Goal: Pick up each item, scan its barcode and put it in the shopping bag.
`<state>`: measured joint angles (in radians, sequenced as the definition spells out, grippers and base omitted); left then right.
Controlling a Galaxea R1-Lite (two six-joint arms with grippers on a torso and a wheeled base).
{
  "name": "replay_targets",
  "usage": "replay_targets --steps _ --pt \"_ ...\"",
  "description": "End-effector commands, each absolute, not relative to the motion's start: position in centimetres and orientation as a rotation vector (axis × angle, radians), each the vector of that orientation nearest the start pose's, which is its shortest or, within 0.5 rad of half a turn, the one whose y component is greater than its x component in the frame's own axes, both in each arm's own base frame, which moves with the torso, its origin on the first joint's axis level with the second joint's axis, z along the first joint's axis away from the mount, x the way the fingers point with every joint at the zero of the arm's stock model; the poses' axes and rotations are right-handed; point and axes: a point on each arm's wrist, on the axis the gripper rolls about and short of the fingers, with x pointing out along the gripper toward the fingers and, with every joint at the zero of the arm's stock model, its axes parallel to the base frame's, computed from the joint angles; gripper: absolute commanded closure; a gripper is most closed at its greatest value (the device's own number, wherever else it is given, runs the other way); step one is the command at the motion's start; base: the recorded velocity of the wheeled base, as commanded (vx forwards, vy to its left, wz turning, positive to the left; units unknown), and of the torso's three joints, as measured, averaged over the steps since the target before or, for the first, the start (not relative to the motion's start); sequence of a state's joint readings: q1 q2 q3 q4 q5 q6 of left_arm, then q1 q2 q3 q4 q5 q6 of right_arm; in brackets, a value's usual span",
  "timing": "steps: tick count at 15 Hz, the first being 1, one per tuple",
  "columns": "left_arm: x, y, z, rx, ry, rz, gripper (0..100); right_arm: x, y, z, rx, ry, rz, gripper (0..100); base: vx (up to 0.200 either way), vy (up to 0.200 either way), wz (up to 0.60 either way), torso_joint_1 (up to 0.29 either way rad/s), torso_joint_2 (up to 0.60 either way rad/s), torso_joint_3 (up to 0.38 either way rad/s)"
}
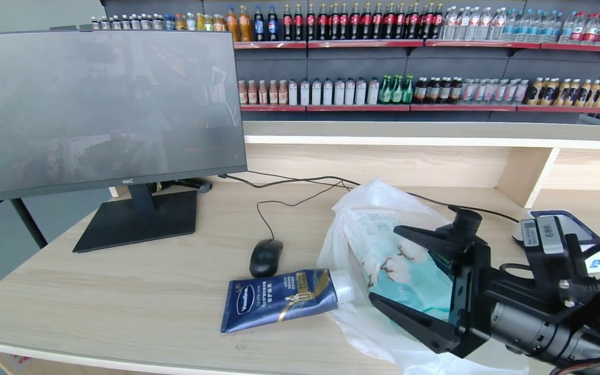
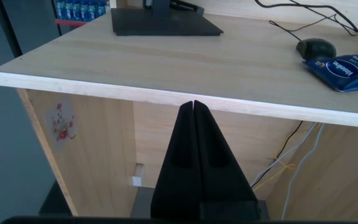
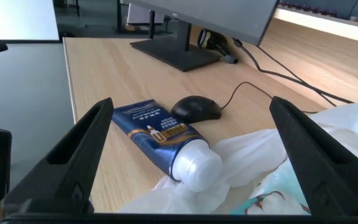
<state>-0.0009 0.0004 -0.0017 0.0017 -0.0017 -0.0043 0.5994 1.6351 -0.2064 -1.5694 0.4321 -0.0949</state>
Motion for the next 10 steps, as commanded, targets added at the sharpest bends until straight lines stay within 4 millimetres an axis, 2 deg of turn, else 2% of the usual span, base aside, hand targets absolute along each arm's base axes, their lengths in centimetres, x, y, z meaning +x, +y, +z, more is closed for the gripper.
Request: replay_targets --steps 1,2,3,4,6,8,10 --pt "-2.3 0.0 7.6 -0.005 0.000 -0.002 100 13.3 9.8 16.2 -0.071 -0.260 0.995 0 0.000 0.000 0.00 0.000 0.00 0.000" --pt "-2.3 0.0 7.6 -0.005 0.000 -0.003 100 11.6 8.7 16.1 -0.073 -0.277 0.993 0 0.000 0.000 0.00 0.000 0.00 0.000" --pt "-2.3 0.0 7.6 -0.005 0.000 -0.003 100 11.1 8.3 16.6 -0.070 -0.314 0.988 0 0.000 0.000 0.00 0.000 0.00 0.000" --pt "-2.3 0.0 7.6 -0.005 0.000 -0.003 100 9.5 6.9 18.2 -0.048 -0.434 0.950 0 0.000 0.000 0.00 0.000 0.00 0.000" --pt "-2.3 0.0 7.6 -0.005 0.000 -0.003 100 7.1 4.9 18.4 -0.034 -0.422 0.901 0 0.000 0.000 0.00 0.000 0.00 0.000" --pt "-2.3 0.0 7.6 -0.005 0.000 -0.002 100 5.0 3.5 16.9 -0.046 -0.310 0.871 0 0.000 0.000 0.00 0.000 0.00 0.000" --pt "-2.3 0.0 7.6 -0.005 -0.002 -0.002 100 1.1 1.5 14.0 -0.060 -0.202 0.850 0 0.000 0.000 0.00 0.000 0.00 0.000"
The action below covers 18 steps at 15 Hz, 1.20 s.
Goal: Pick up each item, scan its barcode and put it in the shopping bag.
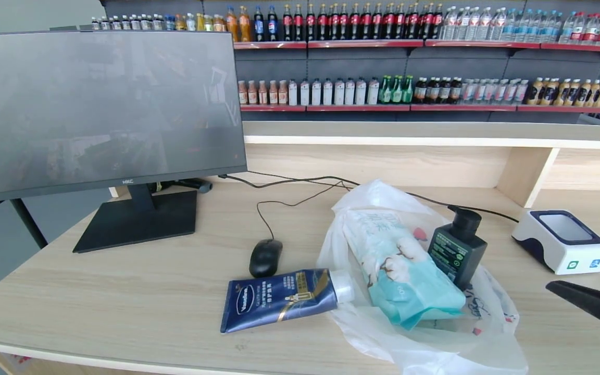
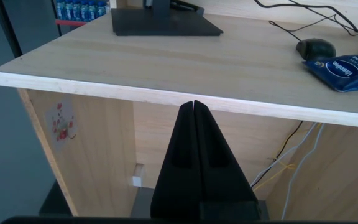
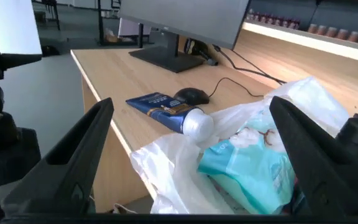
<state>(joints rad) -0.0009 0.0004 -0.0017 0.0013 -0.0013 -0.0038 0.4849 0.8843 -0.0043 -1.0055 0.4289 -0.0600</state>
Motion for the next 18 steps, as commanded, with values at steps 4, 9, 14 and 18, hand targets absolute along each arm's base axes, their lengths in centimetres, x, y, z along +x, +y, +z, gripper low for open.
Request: replay_targets --steps 4,9,14,18 --pt "-2.3 0.0 7.5 -0.005 0.002 -0.003 100 -2.7 -0.3 10.4 -0.095 -0.142 0.771 0 0.000 0.000 0.00 0.000 0.00 0.000" --pt "-2.3 0.0 7.6 -0.005 -0.002 -0.002 100 -2.5 -0.4 8.0 -0.087 -0.051 0.635 0 0.000 0.000 0.00 0.000 0.00 0.000" --pt "-2.3 0.0 7.6 -0.003 0.000 -0.003 100 -2.2 -0.7 7.6 -0.061 -0.010 0.313 0 0.000 0.000 0.00 0.000 0.00 0.000" --pt "-2.3 0.0 7.6 -0.005 -0.002 -0.003 100 -2.0 -0.6 7.6 -0.062 0.022 0.294 0 0.000 0.000 0.00 0.000 0.00 0.000"
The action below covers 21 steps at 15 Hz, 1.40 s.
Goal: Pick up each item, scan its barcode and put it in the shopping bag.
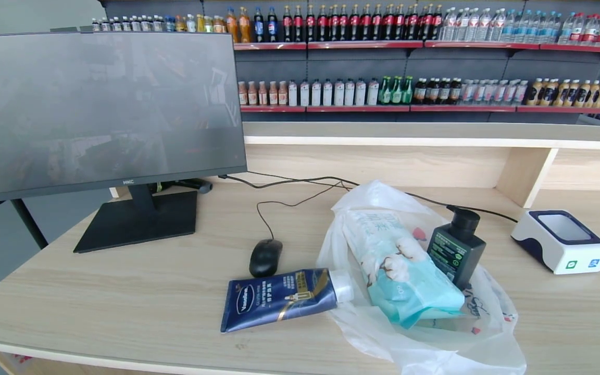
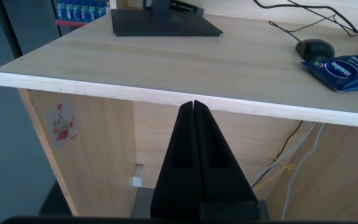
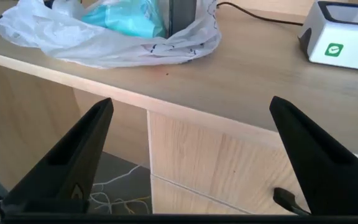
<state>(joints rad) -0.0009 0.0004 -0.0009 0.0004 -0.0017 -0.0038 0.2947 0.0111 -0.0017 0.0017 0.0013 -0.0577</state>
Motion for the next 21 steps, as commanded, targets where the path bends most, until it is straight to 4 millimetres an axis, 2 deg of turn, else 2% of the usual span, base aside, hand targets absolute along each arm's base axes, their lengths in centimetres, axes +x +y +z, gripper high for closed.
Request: replay_targets --steps 1,2,3,4,7,9,12,18,21 --pt "-2.3 0.0 7.5 -0.003 0.002 -0.003 100 -1.7 -0.5 7.7 -0.063 0.058 0.281 0 0.000 0.000 0.00 0.000 0.00 0.000" --pt "-2.3 0.0 7.6 -0.003 0.000 -0.003 100 -1.4 -0.3 7.8 -0.062 0.109 0.207 0 0.000 0.000 0.00 0.000 0.00 0.000" --pt "-2.3 0.0 7.5 -0.002 0.002 -0.003 100 -1.2 -0.1 7.8 -0.060 0.137 0.056 0 0.000 0.000 0.00 0.000 0.00 0.000" --pt "-2.3 0.0 7.5 -0.003 0.002 -0.002 100 -1.4 0.0 7.8 -0.069 0.109 -0.008 0 0.000 0.000 0.00 0.000 0.00 0.000" --pt "-2.3 0.0 7.6 -0.003 0.000 -0.003 100 -2.3 0.0 7.5 -0.051 0.003 0.015 0 0.000 0.000 0.00 0.000 0.00 0.000" --pt "-2.3 0.0 7.6 -0.006 0.000 0.000 100 -2.3 0.0 7.6 -0.078 -0.002 0.021 0 0.000 0.000 0.00 0.000 0.00 0.000" --pt "-2.3 0.0 7.6 -0.008 0.000 0.000 100 -2.3 0.1 7.6 -0.137 -0.009 0.047 0 -0.200 0.000 0.00 0.014 0.00 0.004" --pt "-2.3 0.0 7.6 -0.005 0.000 -0.003 100 -2.3 0.1 7.6 -0.130 -0.008 0.058 0 -0.200 0.000 0.00 -0.002 0.00 0.002" --pt "-2.3 0.0 7.6 -0.003 0.000 -0.003 100 -2.3 0.1 7.6 -0.132 -0.010 0.059 0 0.000 0.000 -0.20 -0.006 -0.01 0.001"
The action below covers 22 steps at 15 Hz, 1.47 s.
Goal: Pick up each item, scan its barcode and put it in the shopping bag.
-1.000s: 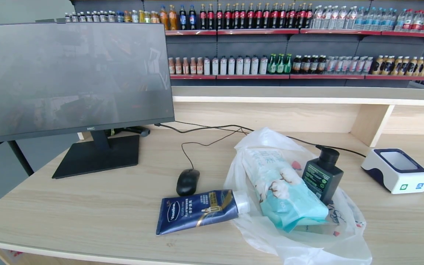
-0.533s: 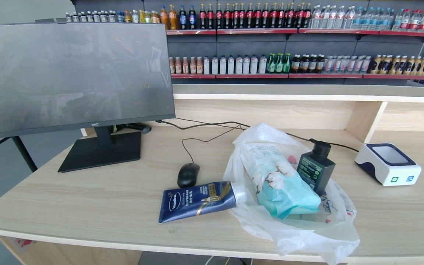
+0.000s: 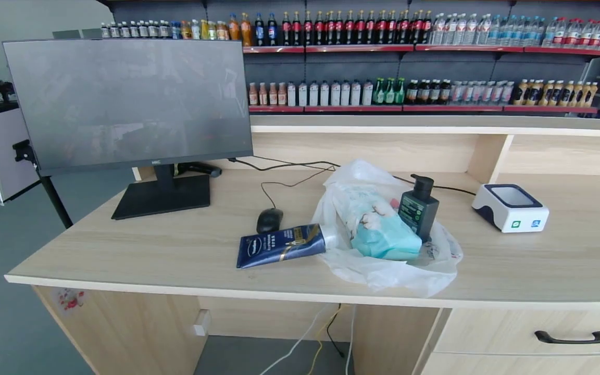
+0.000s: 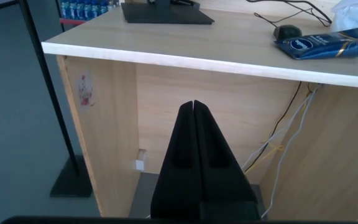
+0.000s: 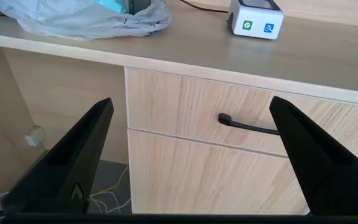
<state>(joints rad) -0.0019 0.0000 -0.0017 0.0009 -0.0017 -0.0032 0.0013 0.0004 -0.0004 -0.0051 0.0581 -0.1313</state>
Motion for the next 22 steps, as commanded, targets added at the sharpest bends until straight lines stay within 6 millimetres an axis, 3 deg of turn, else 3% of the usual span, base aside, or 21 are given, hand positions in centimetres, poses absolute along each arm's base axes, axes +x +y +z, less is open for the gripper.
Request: replay_targets --steps 1,4,17,22 --pt "-2.29 0.00 7.57 -0.003 0.000 -0.002 100 -2.28 0.13 7.60 -0.130 -0.009 0.061 0 0.000 0.000 -0.60 0.002 0.00 0.002" --pt "-2.29 0.00 7.57 -0.003 0.000 -0.003 100 -2.28 0.13 7.60 -0.130 -0.009 0.061 0 0.000 0.000 -0.60 0.012 0.00 0.001" --pt "-2.29 0.00 7.57 -0.008 0.000 -0.002 100 -2.28 0.13 7.56 -0.081 -0.004 0.060 0 0.000 -0.200 0.00 0.001 0.00 0.002" --pt "-2.29 0.00 7.57 -0.008 0.000 0.000 100 -2.28 0.12 7.55 -0.080 -0.002 0.058 0 0.000 -0.200 0.48 0.004 0.00 0.005"
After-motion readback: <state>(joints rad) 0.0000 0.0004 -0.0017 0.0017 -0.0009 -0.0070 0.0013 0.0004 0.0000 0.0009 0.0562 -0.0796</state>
